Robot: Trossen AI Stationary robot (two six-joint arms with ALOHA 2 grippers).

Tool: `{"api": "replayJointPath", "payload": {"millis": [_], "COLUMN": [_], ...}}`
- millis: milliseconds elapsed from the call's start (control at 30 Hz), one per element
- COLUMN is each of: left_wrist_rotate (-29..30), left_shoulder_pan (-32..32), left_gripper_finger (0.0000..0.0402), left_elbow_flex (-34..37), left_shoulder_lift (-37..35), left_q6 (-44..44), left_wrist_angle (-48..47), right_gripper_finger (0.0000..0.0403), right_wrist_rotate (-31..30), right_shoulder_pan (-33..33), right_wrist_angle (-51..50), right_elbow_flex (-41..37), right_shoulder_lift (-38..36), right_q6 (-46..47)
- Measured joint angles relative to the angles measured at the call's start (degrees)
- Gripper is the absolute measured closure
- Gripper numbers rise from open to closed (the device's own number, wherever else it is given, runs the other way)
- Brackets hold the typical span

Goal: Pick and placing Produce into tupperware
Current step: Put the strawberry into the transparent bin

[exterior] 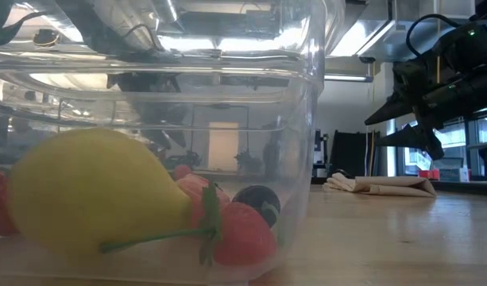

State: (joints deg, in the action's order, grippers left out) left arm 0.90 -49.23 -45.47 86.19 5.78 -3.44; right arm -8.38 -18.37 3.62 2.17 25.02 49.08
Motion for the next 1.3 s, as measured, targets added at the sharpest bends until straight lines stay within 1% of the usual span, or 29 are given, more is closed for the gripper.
{"api": "replayJointPath", "payload": {"millis": [233, 367, 733, 900, 1033, 1200, 1300], "left_wrist_rotate": [0.98, 1.09, 1.14, -1.75, -1.89, -0.97, -0.80], "left_shoulder_pan": [-0.37, -0.37, -0.12, -0.15, -0.15, -0.34, -0.89], "left_gripper_finger": [0.0056, 0.0042, 0.0041, 0.0046, 0.0057, 0.0072, 0.0081], "left_elbow_flex": [0.00, 0.00, 0.00, 0.00, -0.23, -4.45, -7.52], "left_shoulder_lift": [0.00, 0.00, 0.00, 0.00, 0.00, 0.02, 1.21], "left_q6": [0.10, -0.20, 0.03, 0.10, 0.19, -0.19, -0.22], "left_wrist_angle": [0.02, 0.04, 0.02, -0.76, -1.34, -7.31, -9.56], "right_gripper_finger": [0.0160, 0.0160, 0.0159, 0.0159, 0.0159, 0.0159, 0.0159], "right_wrist_rotate": [-0.04, -0.07, -0.09, -0.09, -0.09, -0.09, -0.09], "right_shoulder_pan": [0.01, 0.00, 0.00, 0.01, 0.00, 0.02, 0.00], "right_wrist_angle": [0.00, 0.00, 0.00, 0.00, 0.00, 0.00, -0.02], "right_elbow_flex": [0.00, 0.00, 0.00, 0.00, 0.00, 0.00, 0.00], "right_shoulder_lift": [-0.02, 0.00, -0.02, -0.02, -0.02, -0.02, -0.02], "right_q6": [-0.02, -0.06, -0.08, -0.16, -0.26, -0.26, -0.26]}}
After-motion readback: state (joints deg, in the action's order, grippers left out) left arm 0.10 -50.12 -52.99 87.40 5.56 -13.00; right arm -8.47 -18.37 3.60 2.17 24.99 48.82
